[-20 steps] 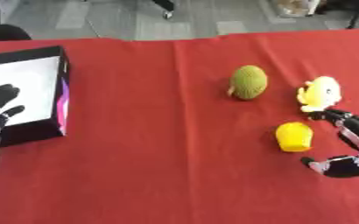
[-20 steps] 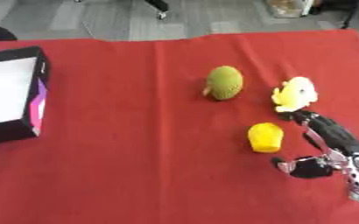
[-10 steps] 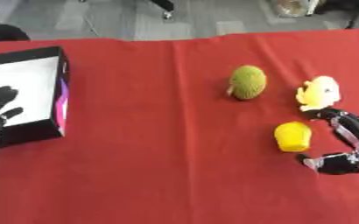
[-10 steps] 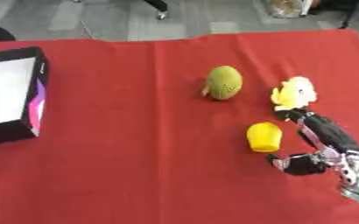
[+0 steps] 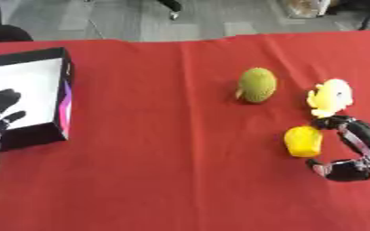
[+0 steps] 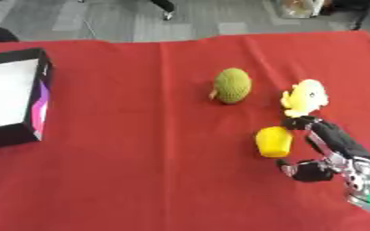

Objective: Pick up the objects with one hand, pass them to the other hand, and then place them into the box on the other side of the table.

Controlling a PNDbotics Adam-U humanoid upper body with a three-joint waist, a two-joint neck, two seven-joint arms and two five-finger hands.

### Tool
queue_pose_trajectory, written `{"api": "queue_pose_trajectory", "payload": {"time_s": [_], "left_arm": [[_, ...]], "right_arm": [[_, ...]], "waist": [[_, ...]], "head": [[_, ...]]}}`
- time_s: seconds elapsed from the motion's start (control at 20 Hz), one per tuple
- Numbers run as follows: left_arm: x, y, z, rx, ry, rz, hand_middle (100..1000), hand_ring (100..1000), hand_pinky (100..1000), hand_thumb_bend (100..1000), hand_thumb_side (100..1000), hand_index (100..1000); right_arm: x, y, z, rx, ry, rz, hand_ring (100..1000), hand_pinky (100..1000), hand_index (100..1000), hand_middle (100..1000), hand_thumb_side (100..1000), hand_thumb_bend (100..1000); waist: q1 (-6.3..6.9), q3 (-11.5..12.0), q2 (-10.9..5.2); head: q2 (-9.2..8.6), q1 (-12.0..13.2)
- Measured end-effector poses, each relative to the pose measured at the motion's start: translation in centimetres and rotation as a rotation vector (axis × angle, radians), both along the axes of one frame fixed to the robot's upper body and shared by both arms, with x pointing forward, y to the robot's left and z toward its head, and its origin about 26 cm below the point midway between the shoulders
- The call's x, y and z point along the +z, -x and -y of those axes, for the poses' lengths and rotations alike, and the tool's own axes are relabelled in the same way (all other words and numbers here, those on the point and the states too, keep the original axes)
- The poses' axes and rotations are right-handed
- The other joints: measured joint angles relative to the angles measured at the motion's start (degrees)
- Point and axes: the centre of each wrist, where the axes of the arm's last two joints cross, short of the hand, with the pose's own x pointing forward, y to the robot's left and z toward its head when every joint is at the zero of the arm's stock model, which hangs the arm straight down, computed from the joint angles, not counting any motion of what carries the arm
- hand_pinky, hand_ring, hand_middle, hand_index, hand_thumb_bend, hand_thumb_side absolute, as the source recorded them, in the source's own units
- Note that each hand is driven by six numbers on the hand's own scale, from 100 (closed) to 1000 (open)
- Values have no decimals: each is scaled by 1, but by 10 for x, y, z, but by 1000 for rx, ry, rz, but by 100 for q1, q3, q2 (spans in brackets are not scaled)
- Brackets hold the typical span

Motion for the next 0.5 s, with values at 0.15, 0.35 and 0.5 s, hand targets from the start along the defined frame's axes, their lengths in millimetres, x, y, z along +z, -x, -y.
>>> {"api": "queue_pose_trajectory", "payload": {"time_s": [0.15,0.35,0.5], "left_arm": [[0,0,0,-2,-1,-1,739,914,831,123,854,791],[-1,0,2,-10,-3,-4,740,914,831,122,855,791],[-1,0,2,-11,-4,-5,740,915,831,122,855,791]], "right_arm": [[2,-2,-1,-16,-7,10,828,774,824,726,100,409],[3,-5,-4,-24,-25,22,824,766,819,719,100,412],[3,-6,-7,-25,-38,26,818,763,812,712,100,410]], "waist": [[0,2,0],[1,11,0],[1,28,0]], "head": [[-10,18],[-42,19],[-43,16]]}}
